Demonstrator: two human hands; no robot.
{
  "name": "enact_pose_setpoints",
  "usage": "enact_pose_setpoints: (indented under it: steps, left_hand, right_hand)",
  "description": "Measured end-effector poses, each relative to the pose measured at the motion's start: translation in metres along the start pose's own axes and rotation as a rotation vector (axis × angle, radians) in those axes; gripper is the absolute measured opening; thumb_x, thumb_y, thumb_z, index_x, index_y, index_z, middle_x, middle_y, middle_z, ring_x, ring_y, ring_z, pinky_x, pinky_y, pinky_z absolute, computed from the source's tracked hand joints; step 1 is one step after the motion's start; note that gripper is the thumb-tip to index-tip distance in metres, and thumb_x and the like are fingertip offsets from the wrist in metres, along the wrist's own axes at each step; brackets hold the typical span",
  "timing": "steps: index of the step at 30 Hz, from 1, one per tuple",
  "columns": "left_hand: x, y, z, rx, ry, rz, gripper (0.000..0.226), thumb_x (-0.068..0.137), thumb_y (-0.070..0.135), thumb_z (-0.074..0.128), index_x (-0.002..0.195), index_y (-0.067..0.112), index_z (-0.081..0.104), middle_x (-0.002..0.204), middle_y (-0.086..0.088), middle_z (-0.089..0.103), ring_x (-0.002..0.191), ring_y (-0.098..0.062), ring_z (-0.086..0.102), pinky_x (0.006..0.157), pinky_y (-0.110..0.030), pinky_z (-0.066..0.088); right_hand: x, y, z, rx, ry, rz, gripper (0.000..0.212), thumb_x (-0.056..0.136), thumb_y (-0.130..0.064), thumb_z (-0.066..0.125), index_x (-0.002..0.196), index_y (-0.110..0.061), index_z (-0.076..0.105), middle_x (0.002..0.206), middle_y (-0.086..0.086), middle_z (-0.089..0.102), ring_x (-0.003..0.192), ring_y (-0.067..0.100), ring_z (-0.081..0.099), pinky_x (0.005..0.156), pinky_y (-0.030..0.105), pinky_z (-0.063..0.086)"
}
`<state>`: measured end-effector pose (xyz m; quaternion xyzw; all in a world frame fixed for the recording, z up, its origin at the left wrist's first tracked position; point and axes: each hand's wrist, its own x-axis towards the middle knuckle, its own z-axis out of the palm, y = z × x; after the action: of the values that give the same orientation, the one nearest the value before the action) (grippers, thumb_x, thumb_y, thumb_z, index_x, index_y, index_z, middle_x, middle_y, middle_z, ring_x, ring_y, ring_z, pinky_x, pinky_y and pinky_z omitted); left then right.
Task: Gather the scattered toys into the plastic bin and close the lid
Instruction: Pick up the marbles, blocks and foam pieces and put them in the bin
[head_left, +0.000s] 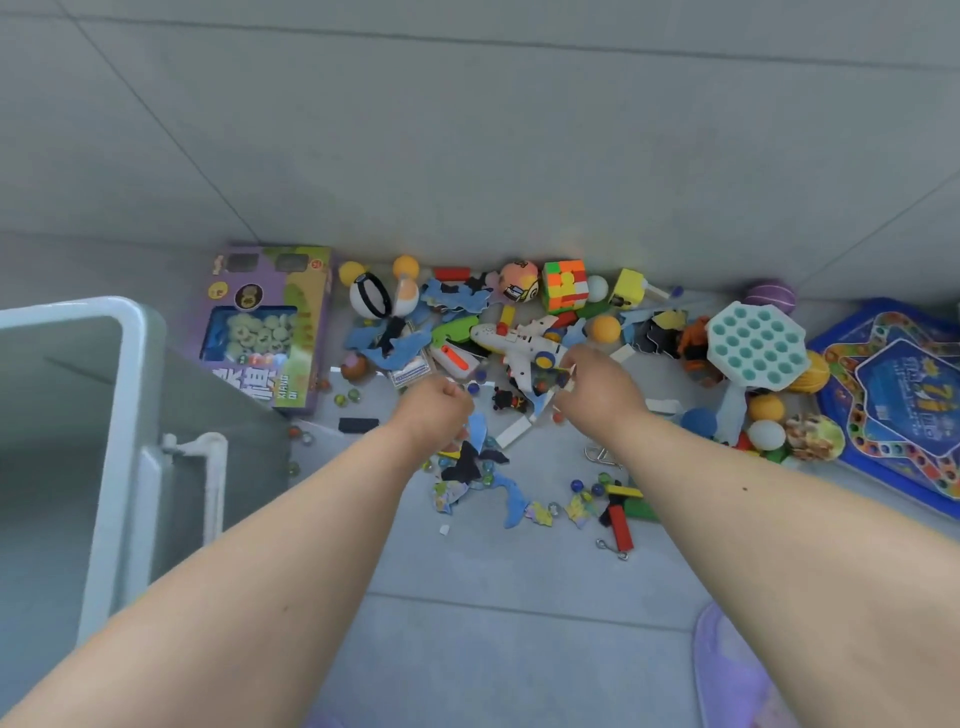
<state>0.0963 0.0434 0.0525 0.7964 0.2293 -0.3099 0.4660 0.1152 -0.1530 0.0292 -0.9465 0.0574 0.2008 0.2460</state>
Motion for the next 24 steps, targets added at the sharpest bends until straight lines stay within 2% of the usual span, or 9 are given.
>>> enact_pose_setpoints:
  steps: [2, 4, 8, 11, 14, 17, 21, 24]
  left_hand:
    - [0.008, -0.005, 0.008, -0.038, 0.009, -0.048, 0.009, 0.095, 0.014, 0.045, 0.091, 0.011, 0.052, 0.081, -0.004, 0.057, 0.063, -0.014, 0.058, 0.063, -0.032, 0.053]
    - [0.014, -0.01, 0.015, -0.079, 0.003, -0.074, 0.009, 0.096, 0.014, 0.044, 0.094, 0.009, 0.051, 0.08, -0.005, 0.055, 0.063, -0.015, 0.056, 0.058, -0.029, 0.051]
    - [0.024, -0.014, 0.028, -0.187, 0.008, -0.125, 0.01, 0.098, 0.013, 0.043, 0.095, 0.007, 0.051, 0.077, -0.007, 0.053, 0.062, -0.016, 0.053, 0.053, -0.024, 0.049]
    - [0.031, -0.016, 0.036, -0.271, 0.037, -0.173, 0.011, 0.098, 0.014, 0.044, 0.093, 0.008, 0.053, 0.079, -0.007, 0.056, 0.063, -0.017, 0.055, 0.059, -0.028, 0.051]
    - [0.034, -0.015, 0.041, -0.31, 0.039, -0.197, 0.011, 0.097, 0.015, 0.046, 0.098, 0.009, 0.055, 0.084, -0.007, 0.058, 0.069, -0.017, 0.058, 0.064, -0.03, 0.054]
    - [0.035, -0.011, 0.044, -0.384, 0.039, -0.21, 0.01, 0.096, 0.014, 0.048, 0.103, 0.008, 0.054, 0.091, -0.008, 0.057, 0.073, -0.018, 0.058, 0.062, -0.029, 0.053]
    - [0.037, -0.004, 0.048, -0.589, 0.025, -0.191, 0.015, 0.096, 0.019, 0.054, 0.106, 0.009, 0.051, 0.093, -0.007, 0.055, 0.085, -0.02, 0.059, 0.069, -0.032, 0.053]
    - [0.033, -0.002, 0.053, -0.748, -0.071, -0.125, 0.044, 0.089, 0.027, 0.066, 0.123, 0.006, 0.048, 0.109, -0.008, 0.061, 0.104, -0.023, 0.061, 0.069, -0.029, 0.054]
  right_hand:
    - [0.018, 0.001, 0.003, -0.013, -0.006, -0.005, 0.045, 0.083, -0.018, 0.059, 0.126, -0.014, 0.046, 0.122, 0.012, 0.051, 0.107, 0.03, 0.052, 0.072, 0.03, 0.042]
    - [0.035, 0.003, 0.006, -0.096, -0.027, -0.039, 0.059, 0.083, -0.021, 0.062, 0.137, -0.015, 0.039, 0.133, 0.011, 0.046, 0.118, 0.03, 0.047, 0.084, 0.035, 0.044]
    - [0.059, 0.007, 0.013, -0.236, -0.112, -0.04, 0.07, 0.084, -0.025, 0.063, 0.144, -0.017, 0.027, 0.141, 0.01, 0.039, 0.127, 0.032, 0.039, 0.097, 0.041, 0.041]
    - [0.066, 0.009, 0.021, -0.36, -0.135, -0.064, 0.071, 0.089, -0.027, 0.057, 0.148, -0.022, 0.018, 0.141, 0.011, 0.041, 0.129, 0.033, 0.037, 0.096, 0.04, 0.037]
    - [0.064, 0.01, 0.03, -0.454, -0.059, -0.111, 0.063, 0.09, -0.03, 0.055, 0.145, -0.024, 0.025, 0.126, 0.013, 0.054, 0.117, 0.033, 0.046, 0.086, 0.037, 0.037]
    - [0.056, 0.01, 0.038, -0.287, -0.009, -0.104, 0.058, 0.087, -0.03, 0.057, 0.139, -0.021, 0.036, 0.116, 0.013, 0.06, 0.108, 0.033, 0.051, 0.081, 0.034, 0.039]
    - [0.036, 0.0, 0.041, 0.203, 0.026, -0.044, 0.052, 0.087, -0.025, 0.059, 0.135, -0.017, 0.043, 0.116, 0.012, 0.062, 0.108, 0.032, 0.055, 0.077, 0.03, 0.042]
    - [0.017, -0.01, 0.04, 0.495, 0.03, 0.025, 0.047, 0.088, -0.023, 0.059, 0.132, -0.02, 0.045, 0.113, 0.004, 0.062, 0.101, 0.022, 0.058, 0.069, 0.023, 0.037]
